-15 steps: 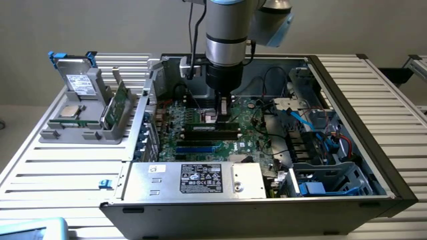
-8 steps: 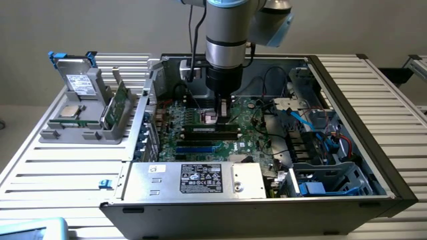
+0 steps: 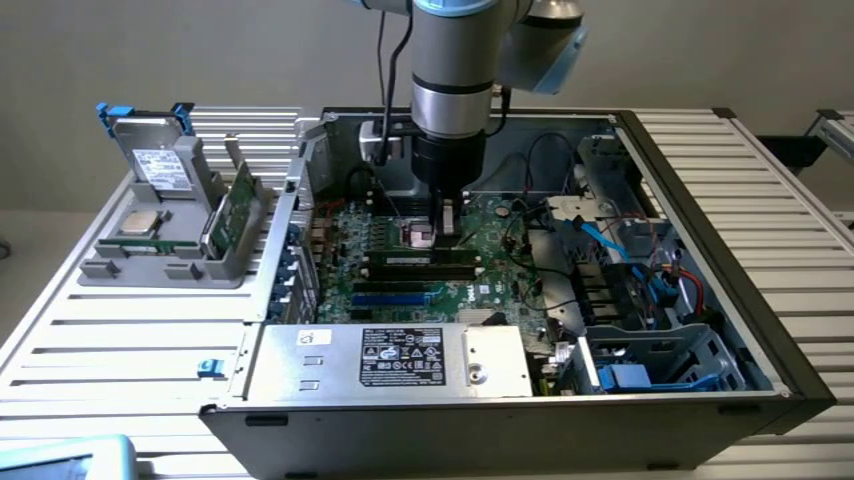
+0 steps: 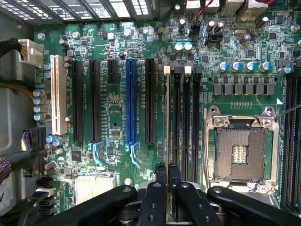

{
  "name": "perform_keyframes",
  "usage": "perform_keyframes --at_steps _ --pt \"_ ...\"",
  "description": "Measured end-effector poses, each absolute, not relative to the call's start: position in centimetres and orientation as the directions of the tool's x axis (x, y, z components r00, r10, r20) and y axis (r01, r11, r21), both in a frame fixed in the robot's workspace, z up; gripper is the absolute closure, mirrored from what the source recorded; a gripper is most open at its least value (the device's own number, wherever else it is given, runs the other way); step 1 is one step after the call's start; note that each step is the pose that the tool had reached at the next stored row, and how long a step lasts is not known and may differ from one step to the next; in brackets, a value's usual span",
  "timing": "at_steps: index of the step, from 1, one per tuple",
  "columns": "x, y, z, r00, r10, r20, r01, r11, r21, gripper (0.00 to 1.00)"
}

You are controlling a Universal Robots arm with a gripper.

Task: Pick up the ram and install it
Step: 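Insert the ram into the slot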

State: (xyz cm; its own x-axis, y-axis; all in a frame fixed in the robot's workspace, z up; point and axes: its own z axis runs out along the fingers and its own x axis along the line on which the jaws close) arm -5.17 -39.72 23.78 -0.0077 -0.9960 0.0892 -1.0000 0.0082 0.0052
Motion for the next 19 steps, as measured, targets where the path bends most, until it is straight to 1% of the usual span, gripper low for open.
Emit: perform_keyframes --at_steps 9,19 --pt "-5.37 -39.65 23.38 -0.009 -0.996 0.089 -1.000 0.008 -0.010 0.86" --pt "-5.45 -39.68 23.27 -0.009 -0.996 0.089 -1.000 0.008 -0.011 0.86"
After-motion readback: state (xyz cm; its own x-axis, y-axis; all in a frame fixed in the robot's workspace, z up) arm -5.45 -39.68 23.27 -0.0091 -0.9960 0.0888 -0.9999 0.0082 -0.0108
